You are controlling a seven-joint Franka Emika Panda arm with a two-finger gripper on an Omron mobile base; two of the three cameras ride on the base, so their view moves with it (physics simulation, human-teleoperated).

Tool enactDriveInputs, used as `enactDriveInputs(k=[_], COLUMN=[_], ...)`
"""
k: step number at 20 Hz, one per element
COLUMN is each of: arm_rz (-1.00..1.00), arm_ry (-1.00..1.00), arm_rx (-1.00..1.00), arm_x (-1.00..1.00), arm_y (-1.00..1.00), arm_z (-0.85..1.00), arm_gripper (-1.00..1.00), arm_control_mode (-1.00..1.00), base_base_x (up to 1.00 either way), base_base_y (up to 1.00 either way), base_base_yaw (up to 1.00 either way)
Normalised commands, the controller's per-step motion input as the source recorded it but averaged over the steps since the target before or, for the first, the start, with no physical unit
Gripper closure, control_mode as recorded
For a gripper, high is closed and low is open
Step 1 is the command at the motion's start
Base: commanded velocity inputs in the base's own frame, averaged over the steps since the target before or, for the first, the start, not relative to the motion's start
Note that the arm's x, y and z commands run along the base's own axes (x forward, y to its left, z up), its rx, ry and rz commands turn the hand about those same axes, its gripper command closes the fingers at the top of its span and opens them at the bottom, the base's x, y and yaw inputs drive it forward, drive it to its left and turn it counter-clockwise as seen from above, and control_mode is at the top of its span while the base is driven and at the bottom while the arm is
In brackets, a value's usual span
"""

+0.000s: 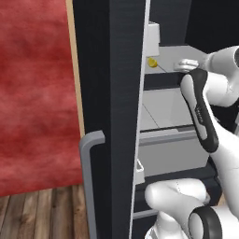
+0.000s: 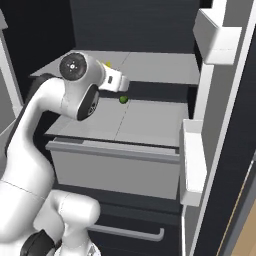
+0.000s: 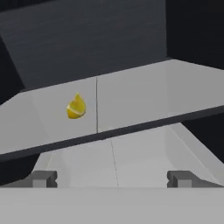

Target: Take the lemon wedge from the fridge and place it on the plate with fish on the dining counter.

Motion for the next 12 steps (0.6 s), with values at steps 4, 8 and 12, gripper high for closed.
enactDriveInputs(k=[4, 8, 12], arm_rz=[0.08, 0.08, 0.00], arm_ry=[0.03, 0.03, 0.06], arm_rx=[0.08, 0.01, -0.02], arm_x=[0.57, 0.23, 0.16], arm_y=[0.20, 0.11, 0.09], arm_z=[0.66, 0.40, -0.12], arm_gripper=[-1.00, -1.00, -1.00], arm_control_mode=[-1.00, -1.00, -1.00], base_base_x=[0.00, 0.00, 0.00], base_base_y=[0.00, 0.00, 0.00], base_base_yaw=[0.00, 0.00, 0.00])
